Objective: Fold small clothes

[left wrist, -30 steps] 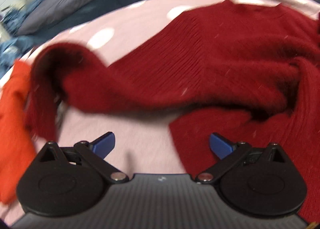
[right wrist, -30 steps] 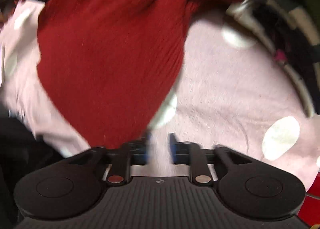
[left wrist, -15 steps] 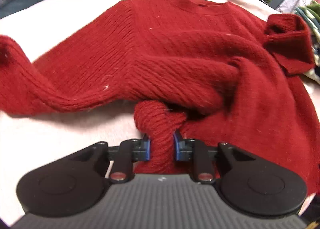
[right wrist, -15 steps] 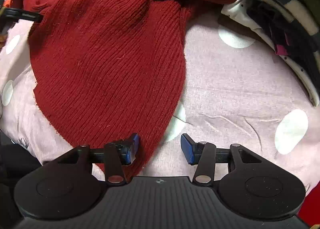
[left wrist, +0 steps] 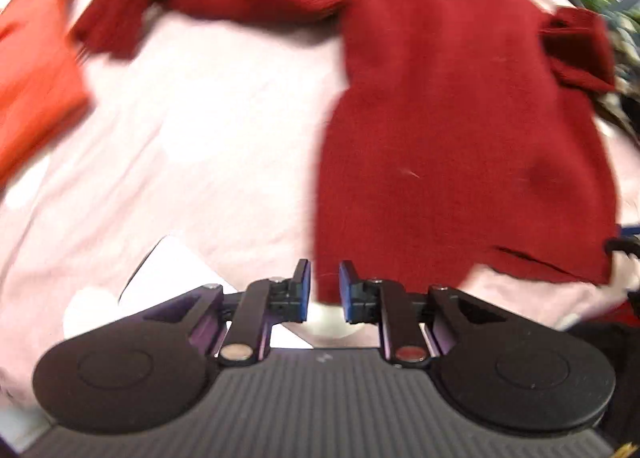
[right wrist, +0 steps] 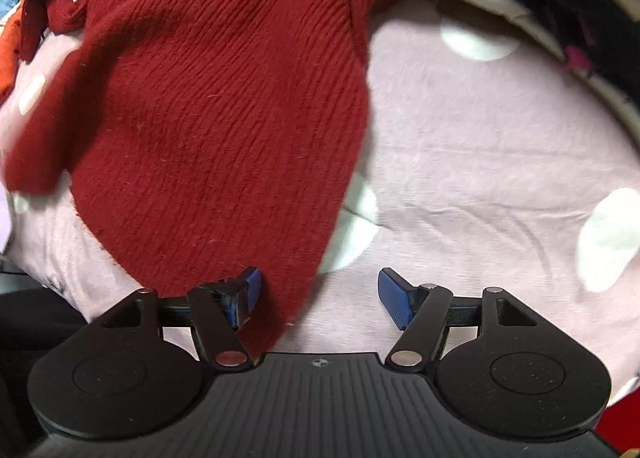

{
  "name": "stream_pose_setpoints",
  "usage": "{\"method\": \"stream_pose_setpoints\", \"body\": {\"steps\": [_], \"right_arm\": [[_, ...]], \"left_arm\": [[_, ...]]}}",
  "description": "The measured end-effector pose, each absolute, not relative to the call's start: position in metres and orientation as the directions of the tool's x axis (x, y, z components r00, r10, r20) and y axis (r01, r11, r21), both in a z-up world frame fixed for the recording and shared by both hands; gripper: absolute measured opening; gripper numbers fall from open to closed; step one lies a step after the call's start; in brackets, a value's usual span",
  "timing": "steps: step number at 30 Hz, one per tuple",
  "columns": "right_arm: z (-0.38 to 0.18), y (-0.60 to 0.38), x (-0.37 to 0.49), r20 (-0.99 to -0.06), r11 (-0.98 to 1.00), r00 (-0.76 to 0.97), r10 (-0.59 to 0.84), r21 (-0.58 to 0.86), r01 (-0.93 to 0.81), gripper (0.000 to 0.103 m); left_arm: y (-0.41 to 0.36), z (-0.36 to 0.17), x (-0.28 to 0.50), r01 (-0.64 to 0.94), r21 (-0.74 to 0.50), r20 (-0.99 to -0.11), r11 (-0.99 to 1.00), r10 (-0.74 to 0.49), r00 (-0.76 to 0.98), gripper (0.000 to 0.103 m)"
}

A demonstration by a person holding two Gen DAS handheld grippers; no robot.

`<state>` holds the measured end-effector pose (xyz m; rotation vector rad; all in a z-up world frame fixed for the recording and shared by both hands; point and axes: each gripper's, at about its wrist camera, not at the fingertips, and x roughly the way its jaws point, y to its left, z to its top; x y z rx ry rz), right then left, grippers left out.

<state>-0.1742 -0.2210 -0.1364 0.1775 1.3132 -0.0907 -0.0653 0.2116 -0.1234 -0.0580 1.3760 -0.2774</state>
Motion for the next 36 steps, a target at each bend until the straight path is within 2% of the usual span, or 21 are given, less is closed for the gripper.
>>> {"method": "stream_pose_setpoints", "body": {"steps": [2,3,4,6,9,11,12,13,14,15,16,17,18,21,24,26,28,31,36], "right_arm": [[-0.142,-0.218,-0.170,-0.967,0.983,0.251,0.050,0.092,0.159,0.103],[-0.146,-0.217,-0.168,-0.969,0.984,0.244,0.044,0.084,0.155,0.103],[-0.148,-0.214,-0.168,-0.970,0.986,0.239,0.033,0.070,0.151,0.103],[-0.150,-0.211,-0.168,-0.968,0.987,0.250,0.025,0.064,0.150,0.103],[-0.152,-0.203,-0.173,-0.963,0.985,0.268,0.012,0.058,0.164,0.103],[-0.152,-0.195,-0.176,-0.960,0.989,0.280,0.024,0.064,0.137,0.103],[-0.152,-0.190,-0.177,-0.956,0.990,0.289,0.038,0.075,0.117,0.088],[-0.152,-0.188,-0.179,-0.952,0.991,0.302,0.050,0.084,0.102,0.059],[-0.151,-0.187,-0.181,-0.949,0.991,0.310,0.058,0.093,0.098,0.044],[-0.152,-0.188,-0.182,-0.946,0.989,0.315,0.077,0.113,0.098,0.024],[-0.151,-0.191,-0.183,-0.944,0.985,0.317,0.096,0.136,0.105,0.016],[-0.149,-0.193,-0.183,-0.943,0.982,0.316,0.104,0.148,0.118,0.015],[-0.143,-0.197,-0.182,-0.939,0.975,0.320,0.125,0.176,0.136,0.014],[-0.104,-0.210,-0.178,-0.883,0.930,0.402,0.243,0.330,0.162,0.013],[-0.036,-0.226,-0.179,-0.784,0.863,0.496,0.373,0.489,0.125,0.013],[0.003,-0.235,-0.183,-0.752,0.856,0.530,0.393,0.509,0.087,0.013],[0.024,-0.250,-0.187,-0.773,0.872,0.506,0.382,0.483,0.079,0.013],[0.010,-0.264,-0.192,-0.867,0.926,0.404,0.291,0.361,0.107,0.013],[-0.083,-0.259,-0.193,-0.940,0.943,0.231,0.252,0.293,0.161,0.014]], "left_arm": [[0.216,-0.122,-0.059,0.085,-0.227,-0.944,0.970,-0.241,0.226,0.022],[0.214,-0.118,-0.055,0.084,-0.224,-0.937,0.971,-0.239,0.255,0.042],[0.209,-0.115,-0.050,0.105,-0.195,-0.935,0.975,-0.217,0.280,0.074],[0.194,-0.114,-0.040,0.151,-0.119,-0.929,0.981,-0.164,0.330,0.103],[0.178,-0.128,-0.028,0.234,-0.143,-0.933,0.962,-0.210,0.291,0.103],[0.166,-0.148,-0.024,0.263,-0.155,-0.955,0.952,-0.213,0.209,0.102],[0.160,-0.157,-0.023,0.280,-0.161,-0.958,0.946,-0.218,0.185,0.099],[0.153,-0.165,-0.022,0.296,-0.166,-0.961,0.941,-0.222,0.167,0.089],[0.147,-0.171,-0.021,0.305,-0.170,-0.964,0.937,-0.223,0.148,0.078],[0.143,-0.174,-0.019,0.303,-0.198,-0.960,0.932,-0.247,0.132,0.057],[0.140,-0.171,-0.017,0.290,-0.226,-0.953,0.930,-0.272,0.130,0.035],[0.138,-0.167,-0.013,0.284,-0.256,-0.947,0.924,-0.299,0.120,0.017],[0.137,-0.158,-0.010,0.278,-0.284,-0.938,0.918,-0.325,0.116,0.012],[0.133,-0.109,-0.001,0.282,-0.319,-0.906,0.905,-0.378,0.189,0.012],[0.151,-0.054,0.004,0.286,-0.321,-0.877,0.903,-0.397,0.272,0.012],[0.165,-0.034,0.004,0.280,-0.316,-0.871,0.907,-0.394,0.293,0.012],[0.176,-0.025,-0.002,0.271,-0.294,-0.887,0.916,-0.368,0.279,0.012],[0.180,-0.053,-0.003,0.266,-0.261,-0.926,0.928,-0.319,0.204,0.012],[0.166,-0.120,-0.010,0.280,-0.192,-0.970,0.941,-0.224,0.089,0.013]]}}
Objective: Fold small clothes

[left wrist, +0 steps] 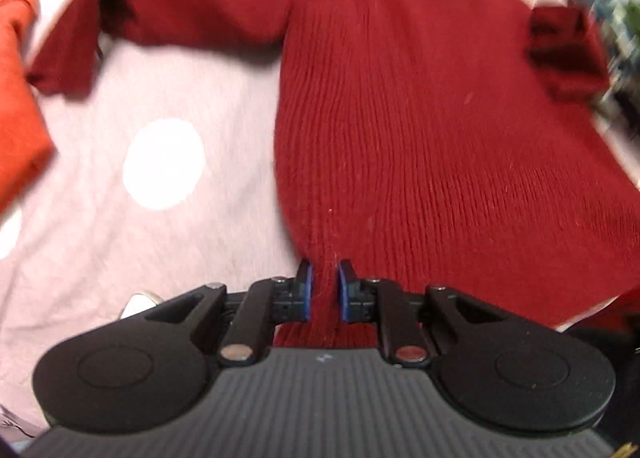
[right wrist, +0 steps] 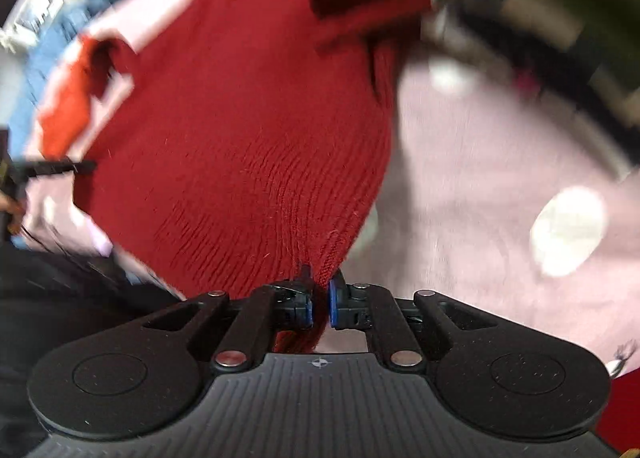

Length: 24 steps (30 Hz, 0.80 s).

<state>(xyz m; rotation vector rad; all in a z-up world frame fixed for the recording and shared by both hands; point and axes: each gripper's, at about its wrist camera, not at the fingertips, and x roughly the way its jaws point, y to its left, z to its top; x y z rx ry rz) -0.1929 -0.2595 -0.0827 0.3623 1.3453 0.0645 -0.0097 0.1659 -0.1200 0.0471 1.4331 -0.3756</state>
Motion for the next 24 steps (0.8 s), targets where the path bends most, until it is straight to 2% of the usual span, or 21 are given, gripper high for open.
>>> {"method": "stream_pose_setpoints", "body": {"steps": [2,4,5,6,7,8,10,14,15,17,18,19,22,24], "right_arm": [[-0.114,-0.251,-0.192,-0.962,0.963,0.192,0.196,0.226,0.150,0.014],[-0.141,-0.245,-0.194,-0.980,0.978,0.160,0.122,0.146,0.150,0.020],[-0.149,-0.243,-0.195,-0.987,0.985,0.142,0.076,0.097,0.142,0.022],[-0.152,-0.240,-0.195,-0.993,0.991,0.121,0.018,0.034,0.128,0.036],[-0.148,-0.237,-0.193,-0.992,0.993,0.123,-0.020,-0.005,0.119,0.051],[-0.139,-0.234,-0.193,-0.987,0.993,0.150,-0.051,-0.034,0.110,0.053],[-0.118,-0.230,-0.188,-0.970,0.993,0.223,-0.095,-0.076,0.091,0.055],[-0.066,-0.238,-0.161,-0.905,0.987,0.403,-0.134,-0.088,0.131,0.057],[-0.053,-0.238,-0.151,-0.883,0.987,0.451,-0.131,-0.075,0.140,0.062],[-0.025,-0.235,-0.130,-0.830,0.988,0.542,-0.129,-0.061,0.142,0.088],[-0.014,-0.234,-0.118,-0.807,0.989,0.576,-0.127,-0.059,0.134,0.103],[-0.005,-0.231,-0.103,-0.785,0.991,0.607,-0.122,-0.062,0.119,0.103],[-0.005,-0.227,-0.063,-0.739,0.990,0.659,-0.139,-0.119,0.077,0.103],[-0.020,-0.230,-0.038,-0.733,0.981,0.652,-0.194,-0.159,0.113,0.103]], "left_arm": [[0.159,-0.138,-0.008,0.293,-0.139,-0.984,0.946,-0.166,0.071,0.016],[0.162,-0.143,-0.006,0.270,-0.108,-0.988,0.957,-0.132,0.074,0.038],[0.164,-0.141,-0.003,0.255,-0.093,-0.990,0.963,-0.117,0.081,0.046],[0.167,-0.135,-0.001,0.243,-0.081,-0.990,0.967,-0.108,0.096,0.055],[0.171,-0.127,0.001,0.232,-0.077,-0.986,0.970,-0.108,0.124,0.058],[0.175,-0.117,0.001,0.222,-0.079,-0.981,0.972,-0.115,0.156,0.060],[0.176,-0.098,0.010,0.205,-0.085,-0.968,0.975,-0.130,0.216,0.079],[0.157,-0.067,0.030,0.217,-0.098,-0.932,0.971,-0.165,0.322,0.089],[0.148,-0.062,0.037,0.231,-0.103,-0.924,0.968,-0.179,0.338,0.090],[0.120,-0.056,0.053,0.266,-0.113,-0.903,0.957,-0.211,0.374,0.092],[0.107,-0.050,0.059,0.283,-0.121,-0.891,0.951,-0.230,0.391,0.097],[0.094,-0.045,0.065,0.303,-0.132,-0.878,0.944,-0.253,0.406,0.102],[0.054,-0.034,0.080,0.322,-0.156,-0.844,0.934,-0.296,0.448,0.103],[0.031,-0.038,0.086,0.320,-0.155,-0.833,0.934,-0.298,0.466,0.103]]}}
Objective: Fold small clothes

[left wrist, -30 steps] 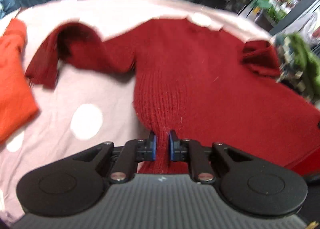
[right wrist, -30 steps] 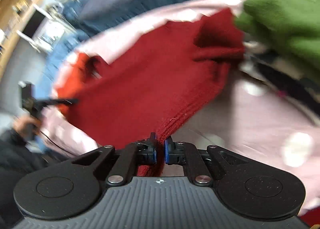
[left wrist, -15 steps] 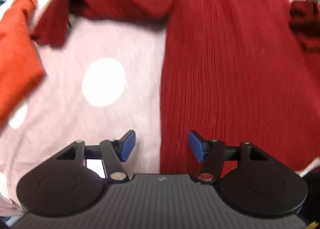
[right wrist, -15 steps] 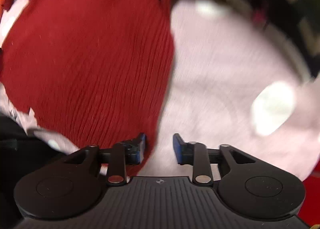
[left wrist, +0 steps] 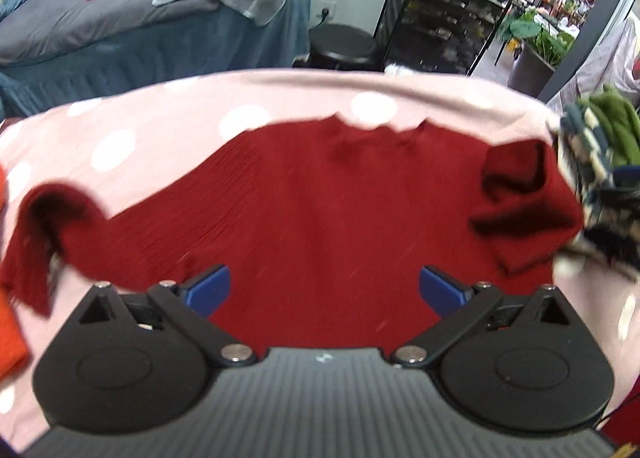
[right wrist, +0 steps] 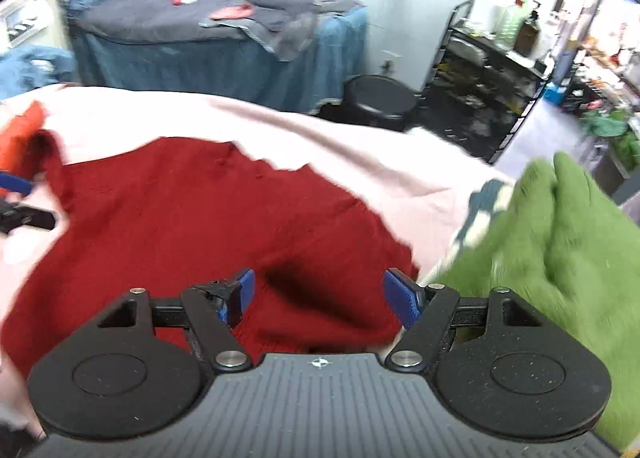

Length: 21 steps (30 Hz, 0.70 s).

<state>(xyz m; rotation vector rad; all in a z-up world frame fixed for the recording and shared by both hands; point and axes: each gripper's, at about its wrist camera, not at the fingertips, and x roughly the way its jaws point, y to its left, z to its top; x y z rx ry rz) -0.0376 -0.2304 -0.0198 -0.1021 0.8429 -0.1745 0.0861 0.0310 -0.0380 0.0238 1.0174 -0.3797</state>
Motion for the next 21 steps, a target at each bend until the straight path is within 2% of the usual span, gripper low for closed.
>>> {"method": "stream_pose_setpoints", "body": {"steps": [4,9,10,11,12,13,17,21], "right_arm": [[-0.046,-0.224,-0.007,-0.755,0.975,0.622,-0.208,-0.111,0.192,0.103],[-0.076,-0.212,0.013,-0.775,0.934,0.527,-0.347,-0.239,0.264,0.103],[-0.084,-0.215,0.015,-0.777,0.929,0.516,-0.361,-0.250,0.274,0.094],[-0.082,-0.218,0.008,-0.775,0.928,0.516,-0.364,-0.250,0.278,0.080],[-0.081,-0.221,0.002,-0.772,0.928,0.522,-0.362,-0.247,0.279,0.041],[-0.079,-0.227,-0.001,-0.775,0.932,0.525,-0.351,-0.234,0.277,0.028],[-0.042,-0.251,-0.018,-0.777,0.960,0.594,-0.206,-0.044,0.275,0.024],[0.020,-0.277,-0.042,-0.707,0.943,0.702,-0.089,0.168,0.289,0.024]], "left_arm": [[-0.008,-0.040,0.093,0.284,-0.118,-0.840,0.951,-0.248,0.483,0.103],[-0.019,-0.045,0.068,0.346,-0.072,-0.874,0.936,-0.226,0.431,0.103],[-0.020,-0.048,0.064,0.364,-0.058,-0.883,0.930,-0.218,0.416,0.103],[-0.023,-0.054,0.061,0.376,-0.044,-0.891,0.925,-0.207,0.404,0.103],[-0.023,-0.058,0.058,0.385,-0.033,-0.898,0.922,-0.197,0.394,0.103],[-0.021,-0.060,0.054,0.389,-0.029,-0.903,0.921,-0.191,0.384,0.103],[-0.009,-0.076,0.049,0.360,-0.076,-0.917,0.930,-0.207,0.342,0.103],[-0.009,-0.079,0.054,0.351,-0.099,-0.917,0.931,-0.222,0.332,0.103]]}}
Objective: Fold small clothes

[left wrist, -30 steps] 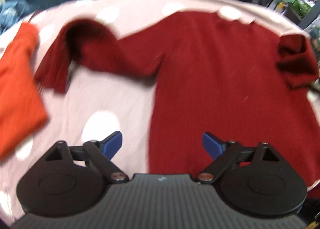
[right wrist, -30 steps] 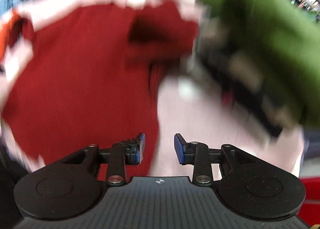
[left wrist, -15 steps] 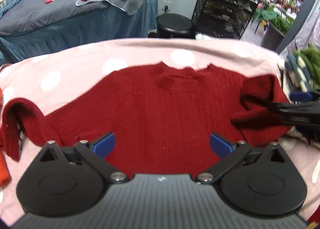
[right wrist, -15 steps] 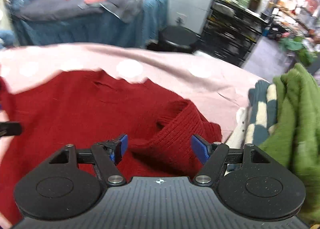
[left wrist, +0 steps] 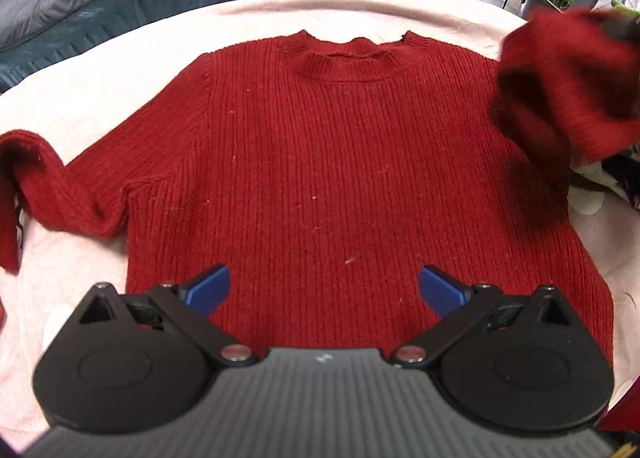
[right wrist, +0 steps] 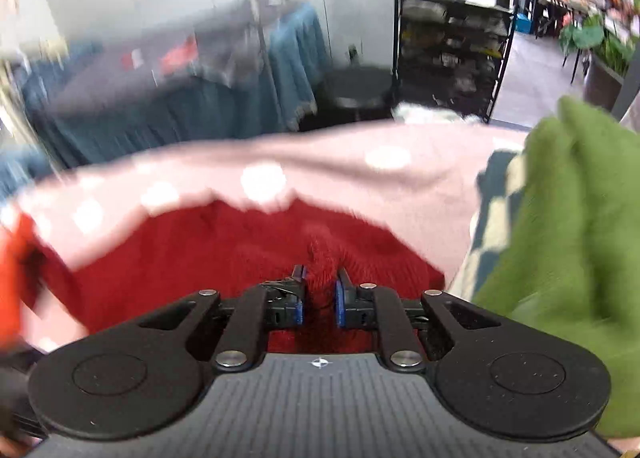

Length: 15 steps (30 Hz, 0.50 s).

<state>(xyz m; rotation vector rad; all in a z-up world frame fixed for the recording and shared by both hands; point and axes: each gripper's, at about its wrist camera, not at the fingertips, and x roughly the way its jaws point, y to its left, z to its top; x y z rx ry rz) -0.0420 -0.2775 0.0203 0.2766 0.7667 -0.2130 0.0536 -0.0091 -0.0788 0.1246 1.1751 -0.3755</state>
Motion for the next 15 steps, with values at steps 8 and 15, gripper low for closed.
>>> {"method": "stream_pose_setpoints", "body": {"steps": [8,15], "right_arm": [[0.096,-0.324,-0.085,-0.514,0.796,0.857,-0.027,0.508,0.329,0.024],[0.106,-0.347,-0.095,-0.438,0.667,0.899,-0.008,0.667,0.331,0.024]], "left_arm": [[-0.020,-0.070,0.056,0.351,-0.188,-0.895,0.917,-0.308,0.324,0.103],[-0.031,-0.074,0.050,0.389,-0.177,-0.908,0.904,-0.302,0.289,0.103]]}}
